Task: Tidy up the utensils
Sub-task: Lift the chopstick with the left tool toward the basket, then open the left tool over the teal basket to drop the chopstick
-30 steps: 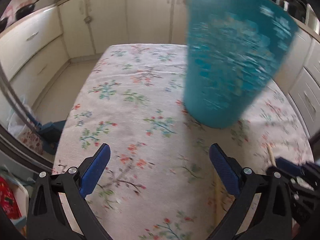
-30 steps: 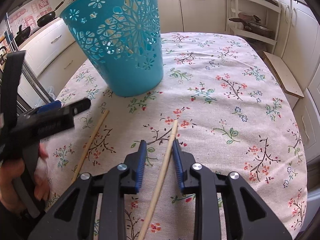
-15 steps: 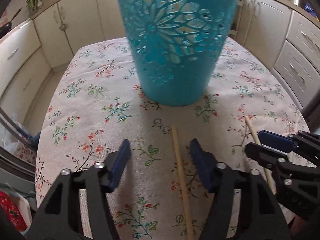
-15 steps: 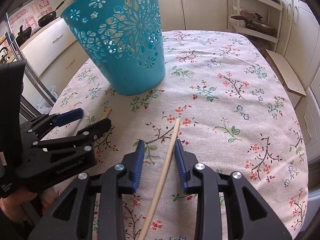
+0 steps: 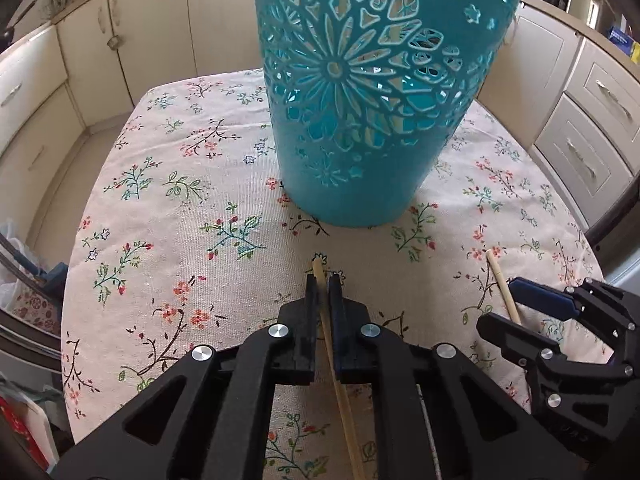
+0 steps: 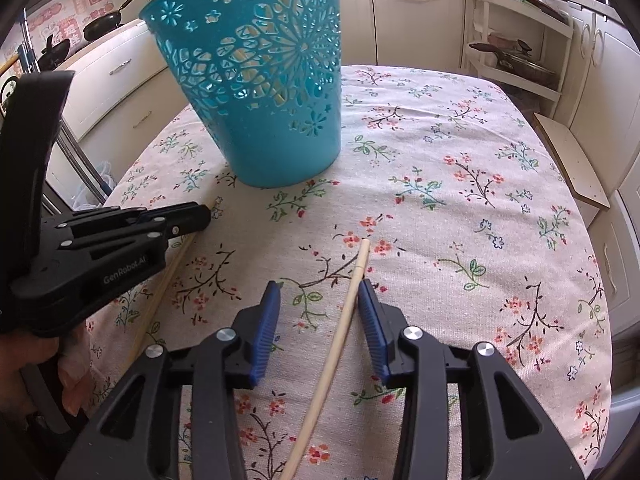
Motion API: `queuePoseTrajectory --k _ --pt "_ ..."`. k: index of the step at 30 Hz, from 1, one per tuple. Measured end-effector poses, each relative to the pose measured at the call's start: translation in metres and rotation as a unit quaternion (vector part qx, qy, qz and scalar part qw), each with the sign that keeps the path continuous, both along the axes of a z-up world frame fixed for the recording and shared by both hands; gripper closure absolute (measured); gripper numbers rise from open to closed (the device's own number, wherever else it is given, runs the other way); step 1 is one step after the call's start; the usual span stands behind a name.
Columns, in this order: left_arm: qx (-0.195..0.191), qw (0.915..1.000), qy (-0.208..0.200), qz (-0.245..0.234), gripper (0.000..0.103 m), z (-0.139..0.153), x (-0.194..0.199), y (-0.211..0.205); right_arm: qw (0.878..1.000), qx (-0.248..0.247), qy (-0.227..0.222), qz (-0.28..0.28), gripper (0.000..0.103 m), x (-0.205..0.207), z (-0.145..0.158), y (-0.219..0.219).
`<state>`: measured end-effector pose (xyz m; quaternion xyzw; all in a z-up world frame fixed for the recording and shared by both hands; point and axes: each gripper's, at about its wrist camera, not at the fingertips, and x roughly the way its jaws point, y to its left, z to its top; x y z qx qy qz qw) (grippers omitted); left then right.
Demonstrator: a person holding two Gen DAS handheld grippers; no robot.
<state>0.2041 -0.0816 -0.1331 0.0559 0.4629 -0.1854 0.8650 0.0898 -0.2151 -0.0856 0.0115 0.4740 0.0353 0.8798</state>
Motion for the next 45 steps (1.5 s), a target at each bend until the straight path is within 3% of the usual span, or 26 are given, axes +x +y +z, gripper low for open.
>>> queuePoseTrajectory --k 6,14,16,20,26,32,37,45 --pt "0.013 0.9998 -0.008 -0.011 0.078 -0.001 -0.002 -0.011 1.0 0.006 -0.003 -0.006 0.062 0.001 0.0 -0.003" --pt "0.025 0.9993 -0.021 -0.016 0.076 -0.001 -0.007 -0.016 1.0 0.009 -0.006 -0.011 0.062 0.003 0.001 -0.005" --pt "0.026 0.9993 -0.021 -0.019 0.078 -0.001 -0.007 -0.016 1.0 0.008 -0.006 -0.01 0.063 0.003 0.001 -0.005" --pt "0.021 0.9993 -0.011 -0.03 0.097 0.0 -0.011 -0.019 1.0 -0.015 -0.007 -0.007 0.07 0.003 0.001 -0.002" --pt "-0.047 0.9979 0.036 -0.024 0.098 0.014 -0.006 0.003 1.0 -0.019 -0.007 -0.009 0.072 0.002 0.001 -0.002" --pt "-0.137 0.9902 0.023 -0.014 0.098 0.065 -0.011 0.041 1.0 -0.015 -0.006 -0.011 0.072 0.001 0.002 -0.003" --pt "-0.194 0.9806 -0.021 -0.013 0.098 0.125 -0.012 0.055 1.0 -0.02 -0.007 -0.011 0.072 0.001 0.001 -0.001" --pt "-0.24 0.9648 -0.105 -0.024 0.098 0.211 0.003 0.038 1.0 -0.023 -0.009 -0.011 0.072 0.001 0.001 0.0"
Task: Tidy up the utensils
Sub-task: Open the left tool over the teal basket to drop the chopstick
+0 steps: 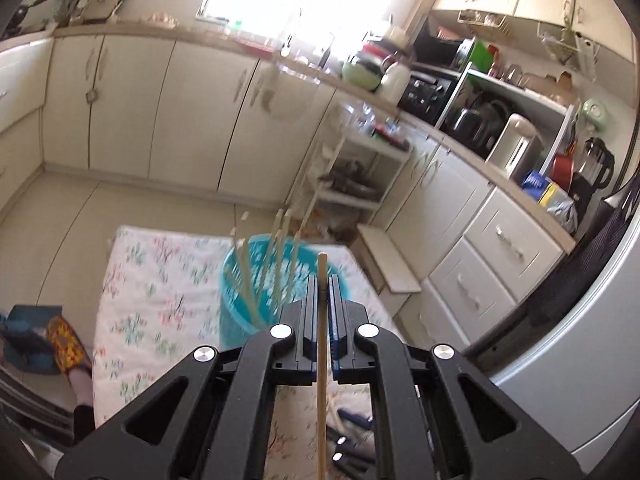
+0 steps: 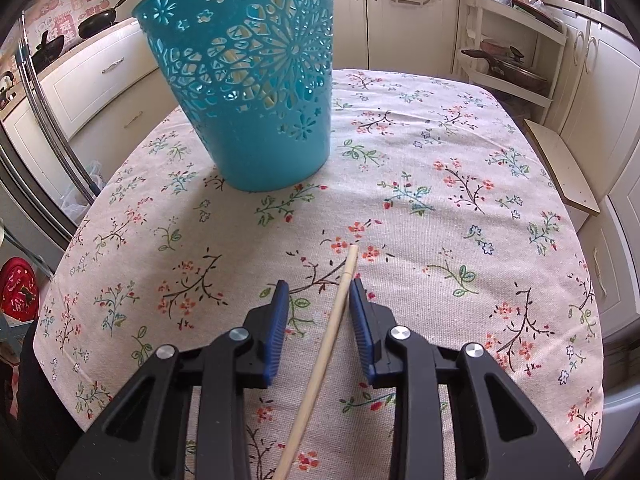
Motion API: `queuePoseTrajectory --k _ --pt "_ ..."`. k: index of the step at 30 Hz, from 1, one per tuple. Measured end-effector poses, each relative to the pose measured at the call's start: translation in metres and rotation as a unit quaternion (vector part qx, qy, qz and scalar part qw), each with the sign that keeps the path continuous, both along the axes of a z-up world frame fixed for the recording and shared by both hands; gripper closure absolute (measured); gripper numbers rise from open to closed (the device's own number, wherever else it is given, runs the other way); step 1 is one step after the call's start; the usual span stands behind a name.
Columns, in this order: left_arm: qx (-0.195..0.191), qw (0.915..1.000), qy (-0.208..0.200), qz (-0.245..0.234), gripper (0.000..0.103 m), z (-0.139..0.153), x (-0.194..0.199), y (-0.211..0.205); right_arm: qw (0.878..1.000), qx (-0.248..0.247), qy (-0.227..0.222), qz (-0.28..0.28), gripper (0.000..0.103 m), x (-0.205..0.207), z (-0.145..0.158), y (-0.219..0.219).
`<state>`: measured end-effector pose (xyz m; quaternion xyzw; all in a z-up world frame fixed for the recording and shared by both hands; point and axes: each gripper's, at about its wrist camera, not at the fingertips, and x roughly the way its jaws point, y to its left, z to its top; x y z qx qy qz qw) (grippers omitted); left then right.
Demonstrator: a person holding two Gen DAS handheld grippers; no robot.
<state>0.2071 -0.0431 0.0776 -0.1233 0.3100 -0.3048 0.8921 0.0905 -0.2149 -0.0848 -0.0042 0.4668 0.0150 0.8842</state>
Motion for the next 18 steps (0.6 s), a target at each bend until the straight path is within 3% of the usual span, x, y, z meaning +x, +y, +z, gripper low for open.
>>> queuePoseTrajectory --k 5,10,13,18 --pt "-0.011 0.9986 -0.051 0.009 0.098 0.044 0.004 -0.009 1.0 0.005 0.0 -0.001 0.072 0.0 0.0 -0.001" --pt "-0.008 0.9874 -0.137 0.08 0.098 0.073 0.004 -0.016 1.0 0.009 0.001 -0.002 0.072 0.001 0.001 -0.002" --pt "0.001 0.9784 -0.172 0.115 0.098 0.076 0.012 -0.025 1.0 0.008 0.0 -0.002 0.072 0.001 0.0 -0.002" --pt "0.03 0.9676 -0.198 0.154 0.098 0.065 0.031 -0.041 1.0 0.007 -0.001 0.0 0.071 0.002 0.0 -0.002"
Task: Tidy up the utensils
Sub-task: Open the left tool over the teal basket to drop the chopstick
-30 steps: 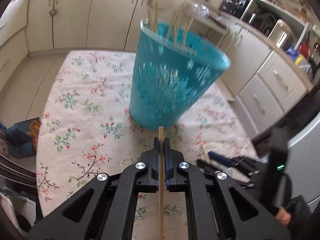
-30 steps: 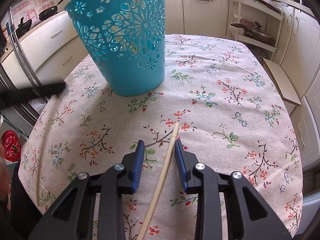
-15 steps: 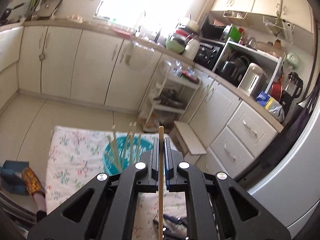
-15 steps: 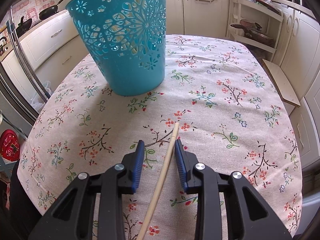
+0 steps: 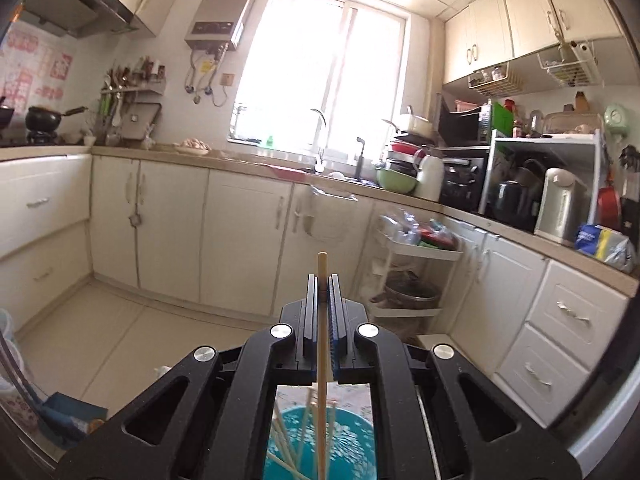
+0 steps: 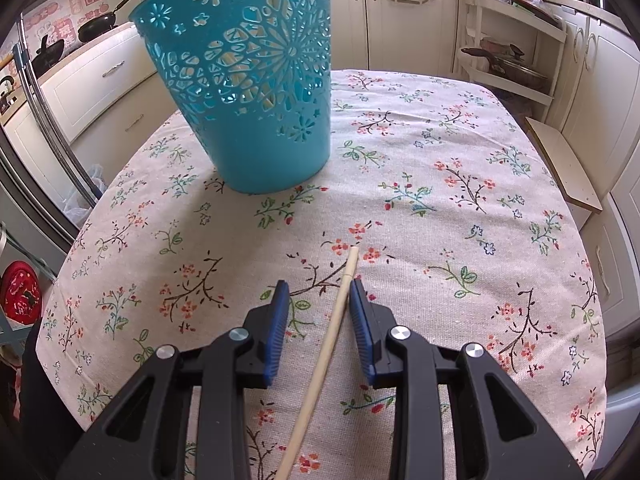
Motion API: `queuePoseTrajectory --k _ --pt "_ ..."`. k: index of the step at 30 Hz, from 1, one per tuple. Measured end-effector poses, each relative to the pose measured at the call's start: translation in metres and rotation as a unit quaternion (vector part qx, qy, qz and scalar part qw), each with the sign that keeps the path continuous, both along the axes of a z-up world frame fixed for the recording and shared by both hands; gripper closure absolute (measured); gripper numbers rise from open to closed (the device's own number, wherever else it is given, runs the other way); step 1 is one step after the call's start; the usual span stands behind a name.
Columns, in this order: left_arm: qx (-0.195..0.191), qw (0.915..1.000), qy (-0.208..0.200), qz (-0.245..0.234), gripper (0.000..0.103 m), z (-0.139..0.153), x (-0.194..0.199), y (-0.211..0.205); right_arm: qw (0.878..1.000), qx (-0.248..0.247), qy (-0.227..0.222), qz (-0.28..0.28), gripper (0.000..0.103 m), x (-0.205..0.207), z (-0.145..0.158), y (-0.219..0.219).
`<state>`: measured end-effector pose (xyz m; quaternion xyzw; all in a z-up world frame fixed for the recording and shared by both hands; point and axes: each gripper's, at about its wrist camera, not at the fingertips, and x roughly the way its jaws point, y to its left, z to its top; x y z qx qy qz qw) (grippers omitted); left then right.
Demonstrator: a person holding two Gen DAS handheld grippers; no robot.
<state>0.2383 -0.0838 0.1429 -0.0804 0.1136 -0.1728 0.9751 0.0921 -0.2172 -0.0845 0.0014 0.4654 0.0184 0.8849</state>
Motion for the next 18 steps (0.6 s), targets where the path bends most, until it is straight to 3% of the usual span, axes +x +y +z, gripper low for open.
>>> queuePoseTrajectory --k 7,13,16,18 --pt "0.021 0.9991 0.022 0.028 0.098 -0.045 0.019 -0.007 1.0 -0.005 -0.002 0.003 0.071 0.0 -0.001 0.001" --pt "0.057 0.9958 0.07 0.012 0.098 -0.085 0.022 -0.01 1.0 -0.007 -0.003 0.003 0.071 0.0 -0.001 0.003" --pt "0.063 0.9939 0.09 0.014 0.086 -0.099 0.019 -0.003 1.0 -0.007 -0.004 0.003 0.071 0.0 -0.001 0.003" --pt "0.059 0.9932 0.096 0.028 0.064 -0.104 0.009 0.01 1.0 -0.007 -0.004 0.003 0.071 0.0 -0.001 0.003"
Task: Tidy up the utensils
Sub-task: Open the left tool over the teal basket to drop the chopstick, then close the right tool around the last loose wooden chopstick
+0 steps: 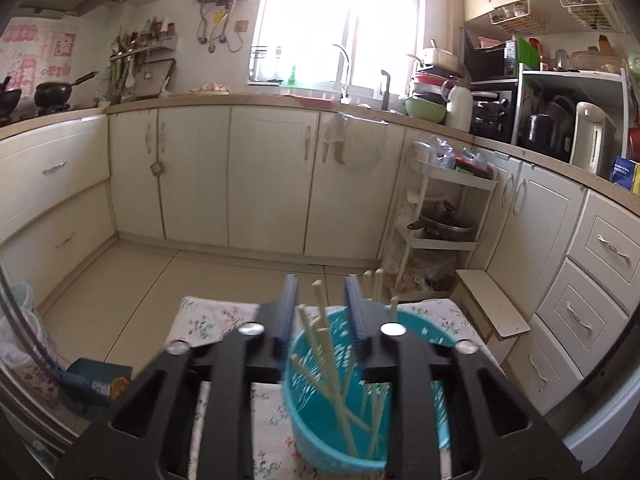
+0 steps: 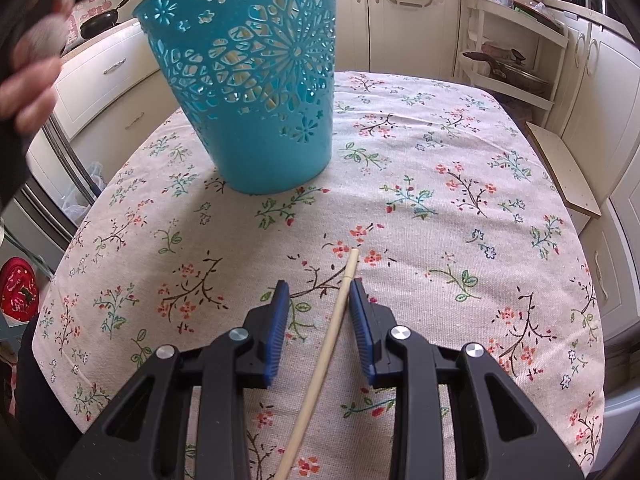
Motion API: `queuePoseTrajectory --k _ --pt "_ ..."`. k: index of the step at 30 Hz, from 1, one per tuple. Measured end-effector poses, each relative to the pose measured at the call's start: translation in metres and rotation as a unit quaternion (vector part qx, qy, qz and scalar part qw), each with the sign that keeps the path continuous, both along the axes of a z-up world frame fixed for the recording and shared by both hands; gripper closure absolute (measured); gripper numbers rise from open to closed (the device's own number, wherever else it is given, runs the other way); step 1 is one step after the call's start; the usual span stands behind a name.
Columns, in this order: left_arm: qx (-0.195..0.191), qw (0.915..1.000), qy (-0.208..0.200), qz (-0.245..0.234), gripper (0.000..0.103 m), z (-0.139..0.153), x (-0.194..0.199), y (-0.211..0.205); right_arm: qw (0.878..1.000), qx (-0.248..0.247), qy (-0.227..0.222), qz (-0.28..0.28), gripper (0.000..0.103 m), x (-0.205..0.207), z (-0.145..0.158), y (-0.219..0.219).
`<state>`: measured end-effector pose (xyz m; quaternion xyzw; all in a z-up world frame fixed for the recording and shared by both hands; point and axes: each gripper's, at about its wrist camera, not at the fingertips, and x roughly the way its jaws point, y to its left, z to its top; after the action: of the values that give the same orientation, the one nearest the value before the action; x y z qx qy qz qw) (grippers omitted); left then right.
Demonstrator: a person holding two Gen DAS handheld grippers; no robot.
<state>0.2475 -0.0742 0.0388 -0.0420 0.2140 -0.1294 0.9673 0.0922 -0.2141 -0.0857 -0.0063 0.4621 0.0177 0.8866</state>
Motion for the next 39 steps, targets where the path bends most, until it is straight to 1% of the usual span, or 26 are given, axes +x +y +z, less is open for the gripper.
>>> queuePoseTrajectory --k 1,3,4,6,8,9,10,13,14,18,20,21,23,26,28,33,35,39 --pt "-0.001 1.0 -0.001 0.008 0.058 -0.002 -0.006 0.006 1.0 0.0 0.0 0.0 0.071 0.0 0.0 0.0" --pt "-0.003 0.9997 -0.005 0.025 0.044 -0.006 -0.021 0.018 1.0 0.0 0.0 0.0 0.071 0.0 0.0 0.0" --pt "-0.006 0.9993 -0.003 0.036 0.041 -0.011 -0.028 0.026 1.0 0.002 0.0 0.0 0.071 0.0 0.0 0.0" --pt "-0.011 0.9983 0.003 0.057 0.028 -0.023 -0.04 0.038 1.0 0.01 0.0 -0.002 0.069 0.001 0.001 -0.001" --pt "-0.015 0.9965 0.018 0.081 0.021 -0.043 -0.049 0.053 1.0 0.015 0.0 -0.006 0.069 0.001 0.001 -0.003" --pt "-0.015 0.9953 0.031 0.091 0.02 -0.054 -0.051 0.059 1.0 0.012 -0.001 -0.005 0.069 0.0 0.001 -0.002" --pt "-0.017 0.9933 0.055 0.1 0.02 -0.071 -0.051 0.067 1.0 0.008 -0.003 -0.005 0.069 0.0 0.001 -0.001" --pt "-0.029 0.9881 0.104 0.11 0.02 -0.102 -0.05 0.079 1.0 -0.006 -0.009 -0.004 0.068 -0.002 0.0 0.003" --pt "-0.036 0.9856 0.125 0.109 0.02 -0.114 -0.049 0.083 1.0 -0.009 -0.01 -0.003 0.068 -0.002 0.0 0.004" --pt "-0.049 0.9782 0.175 0.102 0.018 -0.145 -0.05 0.083 1.0 -0.02 -0.017 -0.003 0.068 -0.004 -0.002 0.005" --pt "-0.049 0.9716 0.211 0.096 0.018 -0.162 -0.049 0.081 1.0 -0.02 -0.018 -0.004 0.068 -0.005 -0.001 0.005" --pt "-0.052 0.9725 0.208 0.092 0.018 -0.162 -0.051 0.081 1.0 -0.02 -0.017 -0.004 0.069 -0.006 -0.002 0.004" --pt "-0.049 0.9768 0.191 0.083 0.015 -0.157 -0.054 0.08 1.0 -0.024 -0.016 -0.008 0.076 -0.008 -0.001 0.003" --pt "-0.036 0.978 0.195 0.065 0.015 -0.154 -0.057 0.072 1.0 -0.004 -0.005 -0.017 0.085 -0.011 0.001 -0.003" --pt "-0.031 0.979 0.193 0.057 0.015 -0.152 -0.06 0.068 1.0 0.004 0.0 -0.019 0.088 -0.012 0.002 -0.005" --pt "-0.02 0.9812 0.188 0.041 0.015 -0.147 -0.062 0.062 1.0 0.003 0.003 -0.018 0.088 -0.012 0.003 -0.004" --pt "-0.015 0.9808 0.191 0.036 0.015 -0.147 -0.061 0.059 1.0 0.007 0.002 -0.018 0.082 -0.011 0.004 -0.005" --pt "-0.01 0.9801 0.196 0.029 0.015 -0.148 -0.06 0.055 1.0 -0.009 -0.003 -0.011 0.08 -0.007 0.003 0.001"
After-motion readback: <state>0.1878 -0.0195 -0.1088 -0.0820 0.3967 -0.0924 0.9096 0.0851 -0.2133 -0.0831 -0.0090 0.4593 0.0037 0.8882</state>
